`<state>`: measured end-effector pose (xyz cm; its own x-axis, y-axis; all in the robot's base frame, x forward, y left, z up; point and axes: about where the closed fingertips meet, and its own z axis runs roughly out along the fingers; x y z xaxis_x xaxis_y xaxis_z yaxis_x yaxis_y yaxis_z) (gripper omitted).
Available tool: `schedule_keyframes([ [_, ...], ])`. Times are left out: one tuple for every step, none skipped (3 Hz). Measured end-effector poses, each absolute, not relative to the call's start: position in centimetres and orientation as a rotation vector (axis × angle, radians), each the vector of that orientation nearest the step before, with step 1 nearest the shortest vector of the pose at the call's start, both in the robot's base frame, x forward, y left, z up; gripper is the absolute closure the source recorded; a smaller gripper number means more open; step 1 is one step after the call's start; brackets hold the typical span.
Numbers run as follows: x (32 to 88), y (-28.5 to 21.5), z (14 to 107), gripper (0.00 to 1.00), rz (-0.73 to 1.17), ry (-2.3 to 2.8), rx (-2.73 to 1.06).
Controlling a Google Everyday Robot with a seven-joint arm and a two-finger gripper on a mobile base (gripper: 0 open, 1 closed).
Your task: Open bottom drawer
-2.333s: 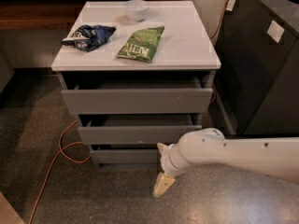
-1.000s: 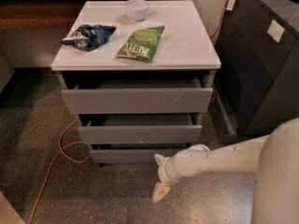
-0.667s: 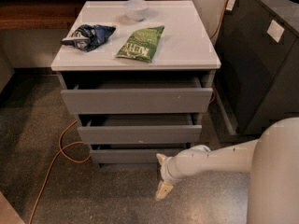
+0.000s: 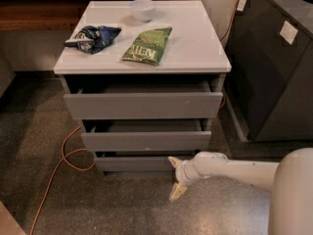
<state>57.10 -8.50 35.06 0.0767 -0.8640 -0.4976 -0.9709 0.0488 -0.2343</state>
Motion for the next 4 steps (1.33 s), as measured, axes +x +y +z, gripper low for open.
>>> schedule_keyframes([
  [59.4, -9.4, 32.4, 0.0, 0.29, 1.787, -1.824],
  [62.6, -9.8, 28.7, 0.0, 0.304, 1.769, -1.786],
  [64.3, -9.7, 26.8, 0.0, 0.304, 1.756, -1.772],
  [65.8, -9.4, 24.2, 0.0, 0.316, 1.762, -1.773],
])
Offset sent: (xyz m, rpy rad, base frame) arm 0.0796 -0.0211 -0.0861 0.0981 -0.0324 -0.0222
